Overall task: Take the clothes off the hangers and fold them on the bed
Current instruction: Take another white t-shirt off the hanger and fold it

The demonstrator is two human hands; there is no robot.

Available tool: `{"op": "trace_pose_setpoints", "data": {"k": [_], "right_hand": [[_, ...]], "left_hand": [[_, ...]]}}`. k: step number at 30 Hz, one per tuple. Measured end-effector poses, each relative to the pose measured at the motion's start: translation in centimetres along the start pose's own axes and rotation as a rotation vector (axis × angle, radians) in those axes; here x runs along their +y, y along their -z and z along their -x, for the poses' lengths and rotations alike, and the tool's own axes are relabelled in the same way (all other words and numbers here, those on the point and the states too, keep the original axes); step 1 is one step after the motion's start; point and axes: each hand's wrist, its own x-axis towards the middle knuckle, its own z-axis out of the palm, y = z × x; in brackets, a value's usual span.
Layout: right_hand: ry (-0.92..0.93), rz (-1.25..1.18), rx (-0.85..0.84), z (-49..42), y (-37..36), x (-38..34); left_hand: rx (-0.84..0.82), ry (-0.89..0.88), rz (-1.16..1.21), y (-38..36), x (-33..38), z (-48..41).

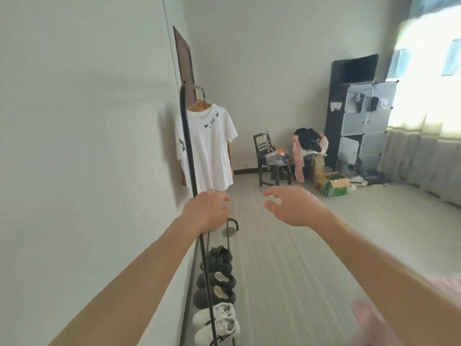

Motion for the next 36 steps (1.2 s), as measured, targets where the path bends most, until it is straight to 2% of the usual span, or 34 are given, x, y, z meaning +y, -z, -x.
{"op": "trace_pose_setpoints", "data": {"k": [4, 7, 16, 25, 36], "right_hand": [[0.073, -0.066, 0.155, -1.1, 6.4, 3.8], [0.126, -0.097, 0.21, -1.9, 9.1, 6.2], [0.215, -0.139, 0.242, -8.8, 12.9, 12.9], [0.256, -0.131, 0.203, -23.5, 12.3, 14.8], [0.308, -0.119, 0.241, -49.6, 12.4, 14.3]], "left_hand": [[0.119, 0.008, -0.028, 4.2, 5.5, -2.3], [0.178, 0.048, -0.037, 5.8, 8.1, -3.9], [0.228, 0.178, -0.104, 7.1, 12.4, -11.1], [0.265, 0.246, -0.138, 7.4, 9.1, -24.5], [0.414, 0.315, -0.193, 10.3, -0.8, -47.3]]}}
